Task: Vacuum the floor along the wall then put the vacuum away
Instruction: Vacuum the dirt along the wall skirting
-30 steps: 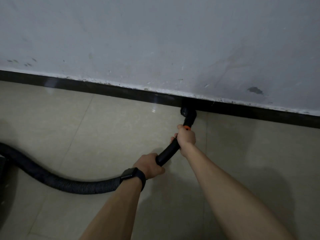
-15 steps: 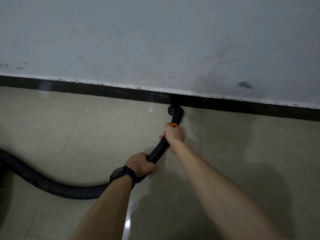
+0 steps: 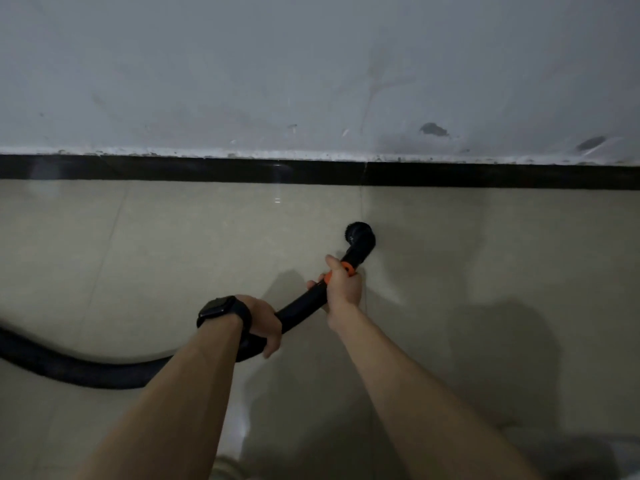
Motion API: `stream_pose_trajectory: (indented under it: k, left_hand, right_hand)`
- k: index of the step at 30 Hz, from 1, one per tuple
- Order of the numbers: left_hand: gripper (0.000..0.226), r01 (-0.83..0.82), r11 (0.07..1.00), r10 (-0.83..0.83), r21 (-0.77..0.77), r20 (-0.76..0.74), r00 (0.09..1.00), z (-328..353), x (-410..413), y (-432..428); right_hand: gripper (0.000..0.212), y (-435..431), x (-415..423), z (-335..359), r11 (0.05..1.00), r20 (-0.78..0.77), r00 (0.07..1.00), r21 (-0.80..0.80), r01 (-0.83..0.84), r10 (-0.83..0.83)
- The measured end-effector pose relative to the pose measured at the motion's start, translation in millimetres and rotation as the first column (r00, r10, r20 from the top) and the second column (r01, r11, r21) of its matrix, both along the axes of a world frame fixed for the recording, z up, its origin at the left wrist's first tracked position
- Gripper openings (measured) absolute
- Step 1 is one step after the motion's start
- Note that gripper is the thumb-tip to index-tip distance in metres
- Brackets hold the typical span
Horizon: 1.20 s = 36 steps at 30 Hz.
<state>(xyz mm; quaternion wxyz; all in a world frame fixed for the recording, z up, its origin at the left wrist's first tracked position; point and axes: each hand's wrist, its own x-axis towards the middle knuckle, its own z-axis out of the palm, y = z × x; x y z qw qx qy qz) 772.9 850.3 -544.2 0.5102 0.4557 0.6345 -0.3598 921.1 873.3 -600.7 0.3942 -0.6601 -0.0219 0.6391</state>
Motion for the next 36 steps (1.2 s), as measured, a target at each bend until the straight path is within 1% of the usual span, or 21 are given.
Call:
stream_pose_trajectory:
  k: [1, 2, 3, 4, 6, 9, 12, 14, 18, 20, 23, 26, 31, 36]
  left_hand:
    - [0.056, 0.046, 0.998, -0.047, -0.039, -0.020, 0.999, 2, -4, -2]
    - [0.052, 0.111, 0.990, -0.114, -0.082, -0.034, 0.993, 4, -8, -5]
    - [0.043, 0.183, 0.976, -0.189, -0.123, -0.042, 0.981, 6, -12, -9]
    - [0.032, 0.248, 0.956, -0.258, -0.158, -0.046, 0.965, 9, -16, -14]
    - [0.024, 0.358, 0.909, -0.376, -0.215, -0.049, 0.925, 9, -22, -24]
    - [0.027, 0.514, 0.827, -0.541, -0.226, -0.073, 0.838, 9, -26, -36]
    - [0.045, 0.597, 0.768, -0.630, -0.232, -0.101, 0.770, 8, -29, -45]
    - [0.047, 0.612, 0.763, -0.641, -0.205, -0.129, 0.756, 5, -34, -50]
    - [0.039, 0.611, 0.783, -0.622, -0.119, -0.173, 0.764, 6, -31, -51]
    - [0.036, 0.602, 0.791, -0.612, -0.107, -0.156, 0.776, 8, -22, -45]
    - [0.024, 0.566, 0.819, -0.574, -0.097, -0.138, 0.807, 9, -6, -37]
    - [0.033, 0.544, 0.839, -0.539, -0.018, -0.165, 0.826, 9, 8, -33]
    - [0.040, 0.489, 0.870, -0.475, 0.063, -0.155, 0.866, 12, 30, -24]
    - [0.039, 0.440, 0.889, -0.424, 0.129, -0.129, 0.896, 13, 51, -14]
  right_hand:
    - [0.033, -9, 1, 1, 1.000, -0.043, 0.999, -0.013, 0.020, -0.020]
    - [0.031, -18, 3, 0, 0.999, -0.060, 0.997, -0.026, 0.038, -0.040]
    - [0.031, -26, 5, -5, 0.998, -0.032, 0.998, -0.042, 0.045, -0.047]
    - [0.032, -35, 7, -10, 0.998, 0.029, 0.999, -0.061, 0.027, -0.025]
    - [0.038, -55, 7, -21, 0.995, 0.123, 0.992, -0.095, -0.008, 0.019]
    - [0.039, -84, -2, -25, 0.990, 0.182, 0.982, -0.141, -0.030, 0.056]
    - [0.040, -107, -9, -23, 0.980, 0.199, 0.979, -0.200, -0.002, 0.042]
    - [0.041, -119, -9, -22, 0.972, 0.190, 0.982, -0.235, 0.023, 0.022]
    - [0.042, -125, -4, -14, 0.967, 0.196, 0.981, -0.244, 0.066, -0.017]
    - [0.042, -118, 5, -10, 0.971, 0.216, 0.976, -0.226, 0.072, -0.022]
    - [0.043, -101, 20, -7, 0.977, 0.246, 0.969, -0.204, 0.067, -0.015]
    - [0.040, -87, 35, -6, 0.976, 0.258, 0.966, -0.200, 0.089, -0.036]
    - [0.025, -83, 61, -10, 0.971, 0.219, 0.969, -0.182, 0.156, -0.114]
    - [0.019, -71, 84, -2, 0.973, 0.196, 0.973, -0.167, 0.159, -0.125]
